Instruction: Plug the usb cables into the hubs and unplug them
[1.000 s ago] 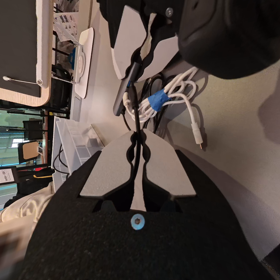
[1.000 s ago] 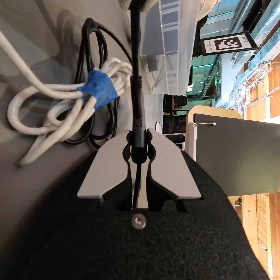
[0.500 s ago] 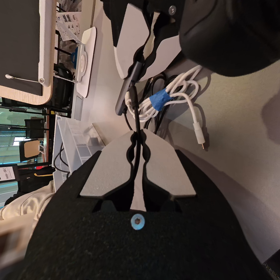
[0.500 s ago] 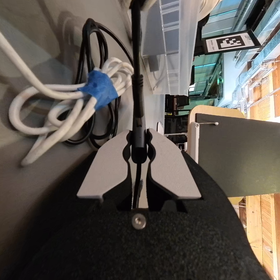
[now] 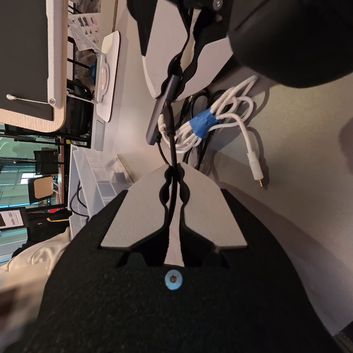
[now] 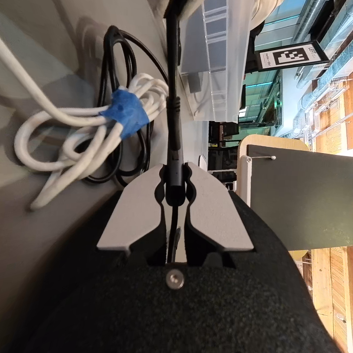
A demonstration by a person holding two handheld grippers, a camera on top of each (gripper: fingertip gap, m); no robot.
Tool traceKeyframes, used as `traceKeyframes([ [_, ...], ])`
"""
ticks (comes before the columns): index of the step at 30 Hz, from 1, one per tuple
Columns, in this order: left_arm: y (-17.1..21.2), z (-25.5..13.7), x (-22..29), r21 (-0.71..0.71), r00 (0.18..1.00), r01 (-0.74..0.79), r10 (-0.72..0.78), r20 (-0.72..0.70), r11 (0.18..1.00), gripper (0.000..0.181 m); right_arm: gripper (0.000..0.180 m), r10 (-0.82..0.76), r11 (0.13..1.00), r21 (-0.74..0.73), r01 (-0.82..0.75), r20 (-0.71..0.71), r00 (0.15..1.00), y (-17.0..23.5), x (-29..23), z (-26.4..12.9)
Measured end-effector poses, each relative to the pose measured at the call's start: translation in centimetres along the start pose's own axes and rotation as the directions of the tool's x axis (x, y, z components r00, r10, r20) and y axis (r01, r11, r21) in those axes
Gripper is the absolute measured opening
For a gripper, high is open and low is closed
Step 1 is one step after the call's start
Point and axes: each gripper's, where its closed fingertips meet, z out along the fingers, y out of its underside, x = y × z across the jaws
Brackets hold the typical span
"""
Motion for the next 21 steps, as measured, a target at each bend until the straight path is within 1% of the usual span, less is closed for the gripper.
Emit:
traceKeyframes([
  [3, 0.05, 0.08, -0.03, -0.004, 1.000, 0.005, -0.005, 0.003, 1.000, 0.004, 0.017, 0.002, 1.000, 0.001, -0.002, 0.000, 1.000, 0.01, -0.01, -0.04],
  [6, -0.12, 0.06, 0.16, 0.017, 0.999, 0.041, -0.041, -0.016, 0.999, 0.004, 0.017, 0.020, 1.000, 0.021, -0.020, -0.005, 1.000, 0.00, 0.17, -0.20],
  [9, -0.53, -0.15, 0.12, 0.065, 0.983, 0.172, -0.168, -0.070, 0.983, 0.004, 0.017, 0.030, 0.999, 0.032, -0.029, -0.013, 0.999, 0.03, 0.33, -0.31],
  [10, -0.38, -0.18, -0.05, 0.064, 0.981, 0.185, -0.181, -0.071, 0.981, 0.004, 0.017, 0.034, 0.999, 0.040, -0.033, -0.012, 0.999, -0.05, 0.35, -0.35],
  [12, 0.06, -0.09, -0.34, 0.046, 0.988, 0.152, -0.150, -0.041, 0.987, 0.004, 0.017, 0.025, 0.999, 0.045, -0.025, -0.013, 1.000, -0.20, 0.27, -0.38],
  [16, 0.21, 0.10, -0.17, 0.004, 0.999, 0.042, -0.042, 0.012, 0.999, 0.004, 0.017, 0.017, 0.999, 0.049, -0.017, -0.002, 1.000, -0.39, -0.14, -0.36],
  [18, 0.13, 0.10, -0.21, 0.002, 0.999, 0.043, -0.043, 0.021, 0.999, 0.004, 0.017, 0.019, 0.999, 0.050, -0.018, -0.008, 1.000, -0.36, -0.12, -0.40],
  [21, 0.12, -0.01, -0.73, 0.026, 0.995, 0.094, -0.095, 0.024, 0.995, 0.004, 0.017, 0.020, 0.998, 0.067, -0.021, 0.006, 1.000, -0.51, -0.37, -0.42],
])
